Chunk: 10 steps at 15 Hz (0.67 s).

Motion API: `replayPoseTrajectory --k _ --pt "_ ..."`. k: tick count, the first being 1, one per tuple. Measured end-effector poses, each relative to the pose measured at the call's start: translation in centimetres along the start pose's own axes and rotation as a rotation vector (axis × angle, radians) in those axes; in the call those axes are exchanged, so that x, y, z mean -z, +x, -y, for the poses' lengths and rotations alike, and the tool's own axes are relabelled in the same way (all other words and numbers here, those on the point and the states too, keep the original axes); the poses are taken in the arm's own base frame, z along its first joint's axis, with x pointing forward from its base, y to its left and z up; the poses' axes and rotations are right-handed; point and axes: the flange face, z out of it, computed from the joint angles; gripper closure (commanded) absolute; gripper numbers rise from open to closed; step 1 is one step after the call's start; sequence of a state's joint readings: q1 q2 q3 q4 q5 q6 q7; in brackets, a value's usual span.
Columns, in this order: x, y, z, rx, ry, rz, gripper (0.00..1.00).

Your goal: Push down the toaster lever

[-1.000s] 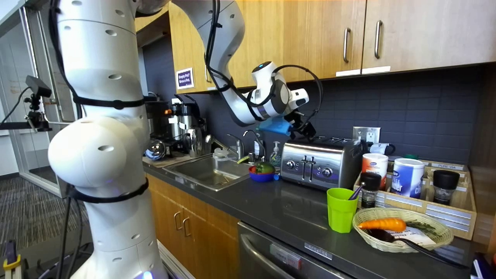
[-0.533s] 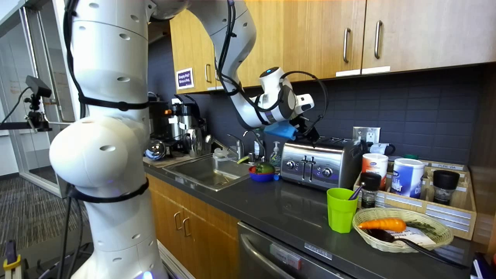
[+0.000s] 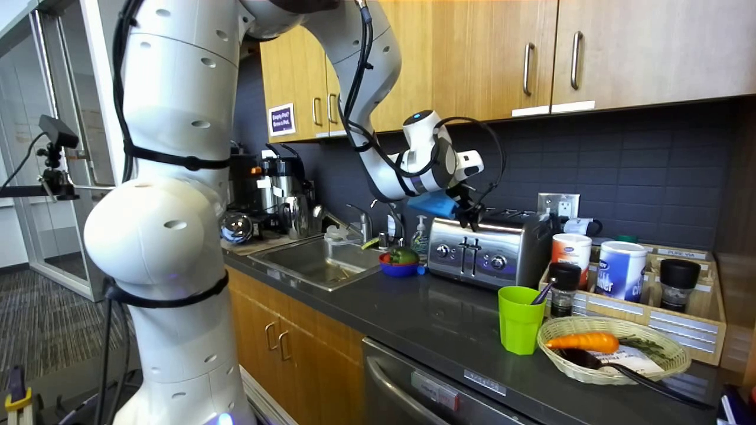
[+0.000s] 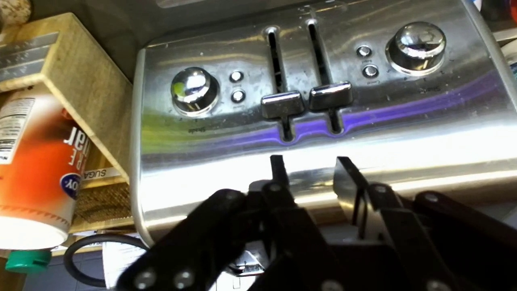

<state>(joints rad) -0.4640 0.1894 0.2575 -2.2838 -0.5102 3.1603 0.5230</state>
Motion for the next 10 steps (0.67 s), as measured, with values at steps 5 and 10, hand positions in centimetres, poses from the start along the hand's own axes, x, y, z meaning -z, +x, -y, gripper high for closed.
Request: replayPoseTrajectory --k 5,10 --pt "-0.9 0.0 0.2 0.004 0.0 0.008 1.0" --pt "-1.8 -0.2 -0.1 0.004 -0.006 0.018 1.0"
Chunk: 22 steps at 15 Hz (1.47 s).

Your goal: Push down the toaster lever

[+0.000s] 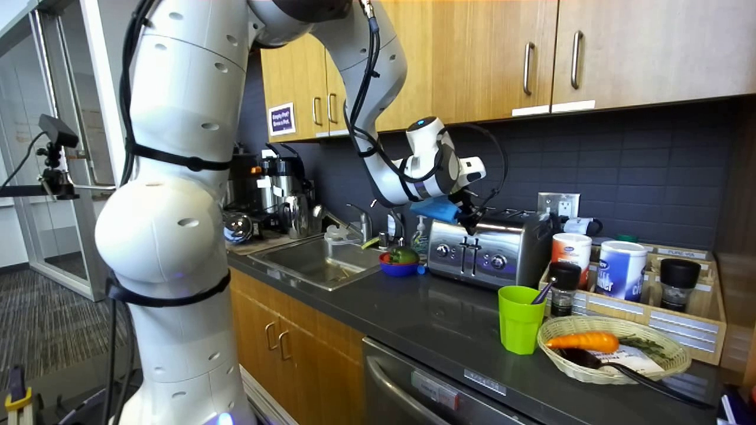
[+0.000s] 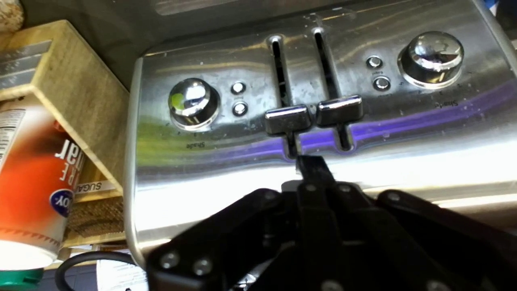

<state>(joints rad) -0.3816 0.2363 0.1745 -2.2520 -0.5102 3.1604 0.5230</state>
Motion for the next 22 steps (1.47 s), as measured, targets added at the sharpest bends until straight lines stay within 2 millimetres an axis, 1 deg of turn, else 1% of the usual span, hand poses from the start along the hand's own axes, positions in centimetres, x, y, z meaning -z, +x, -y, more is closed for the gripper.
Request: replayPoseTrajectory --k 6,16,22 --pt "-0.9 -0.1 -0.3 -0.002 -0.006 0.009 1.0" --pt "-2.6 -1.2 -0.9 -0.009 -0.012 0.042 1.0" --pt "-3.0 -1.2 -0.9 -0.01 -0.011 0.043 1.0"
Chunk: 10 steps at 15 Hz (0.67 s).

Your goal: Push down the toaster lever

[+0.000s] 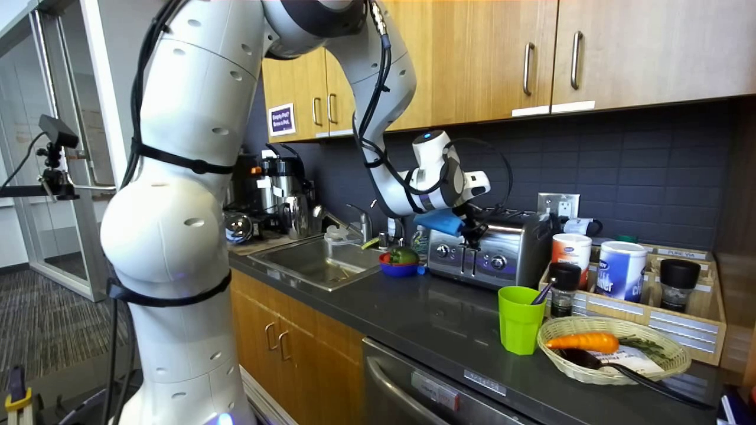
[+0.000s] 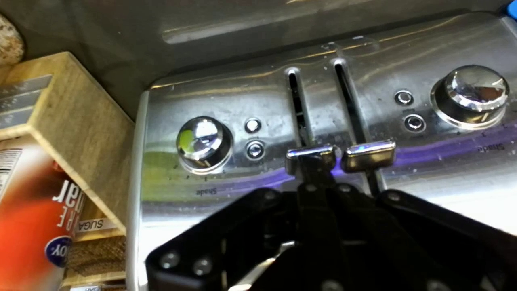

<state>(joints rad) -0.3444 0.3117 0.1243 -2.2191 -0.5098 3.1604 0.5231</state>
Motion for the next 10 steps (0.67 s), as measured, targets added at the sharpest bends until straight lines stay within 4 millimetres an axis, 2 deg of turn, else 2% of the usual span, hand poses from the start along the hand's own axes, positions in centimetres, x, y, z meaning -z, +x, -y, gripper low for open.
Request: replayPoseTrajectory --k 10 --pt "-0.91 -0.36 -0.09 -0.003 0.0 0.015 1.0"
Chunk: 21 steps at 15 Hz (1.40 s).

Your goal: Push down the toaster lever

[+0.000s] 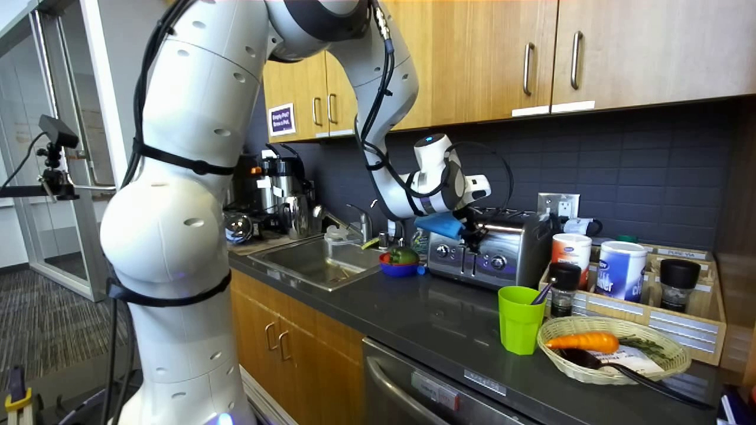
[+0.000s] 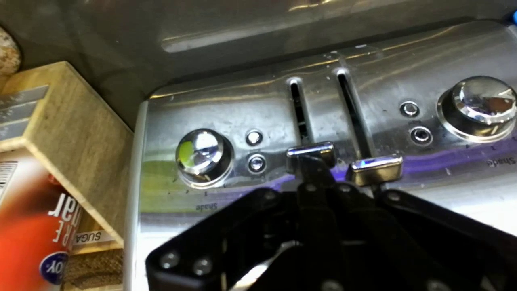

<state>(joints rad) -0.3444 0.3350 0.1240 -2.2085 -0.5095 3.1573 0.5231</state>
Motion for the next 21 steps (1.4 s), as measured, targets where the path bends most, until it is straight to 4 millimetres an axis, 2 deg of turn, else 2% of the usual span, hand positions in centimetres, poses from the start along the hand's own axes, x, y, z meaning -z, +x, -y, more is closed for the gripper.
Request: replayPoseTrajectory --k 9,17,21 --pt "-2.5 -1.2 -0.2 -0.006 -0.012 0.06 1.0" --pt "-2.8 -1.1 -0.1 -0.017 -0.021 0.077 1.0" --pt "-3.6 -1.5 -0.1 -0.025 -0.023 0.092 1.0"
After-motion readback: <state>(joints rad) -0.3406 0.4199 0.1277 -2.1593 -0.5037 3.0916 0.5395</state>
